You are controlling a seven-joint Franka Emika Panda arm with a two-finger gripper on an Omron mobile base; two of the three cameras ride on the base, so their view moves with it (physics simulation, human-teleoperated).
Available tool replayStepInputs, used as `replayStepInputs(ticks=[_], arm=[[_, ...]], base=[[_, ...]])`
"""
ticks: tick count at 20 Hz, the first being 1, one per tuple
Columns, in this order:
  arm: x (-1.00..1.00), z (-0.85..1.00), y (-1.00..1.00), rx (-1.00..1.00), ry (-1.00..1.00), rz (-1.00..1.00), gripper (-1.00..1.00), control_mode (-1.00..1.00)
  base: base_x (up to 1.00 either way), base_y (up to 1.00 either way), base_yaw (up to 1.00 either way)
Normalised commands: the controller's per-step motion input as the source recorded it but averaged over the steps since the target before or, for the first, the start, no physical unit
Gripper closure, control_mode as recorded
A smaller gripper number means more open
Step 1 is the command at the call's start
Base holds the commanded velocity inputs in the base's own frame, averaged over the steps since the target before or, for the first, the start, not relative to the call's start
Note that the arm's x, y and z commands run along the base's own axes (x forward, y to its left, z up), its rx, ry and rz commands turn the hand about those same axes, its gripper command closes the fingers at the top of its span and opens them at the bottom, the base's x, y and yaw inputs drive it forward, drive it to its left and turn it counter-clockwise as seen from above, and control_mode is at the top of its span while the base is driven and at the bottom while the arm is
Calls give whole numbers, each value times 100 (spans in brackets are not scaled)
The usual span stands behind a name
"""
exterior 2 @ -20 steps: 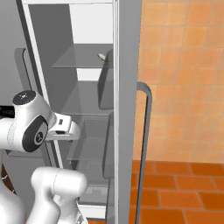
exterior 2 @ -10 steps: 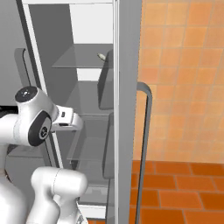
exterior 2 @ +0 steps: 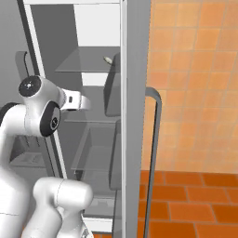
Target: Place one sweet potato and one fish in each tupperware on the nearby counter, to pack two identical lunches.
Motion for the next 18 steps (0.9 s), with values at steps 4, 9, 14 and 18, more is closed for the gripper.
replayStepInputs(ticks=[4, 9, 14, 18], arm=[[72, 93, 22, 1, -17, 0, -100, -100], [60, 88, 6, 1, -13, 0, -100, -100], [40, 49, -10, 7, 2, 0, -100, -100], [42, 0, -15, -1, 4, 0, -100, -100]], base=[[0, 0, 0], [0, 0, 0], [0, 0, 0], [0, 0, 0]])
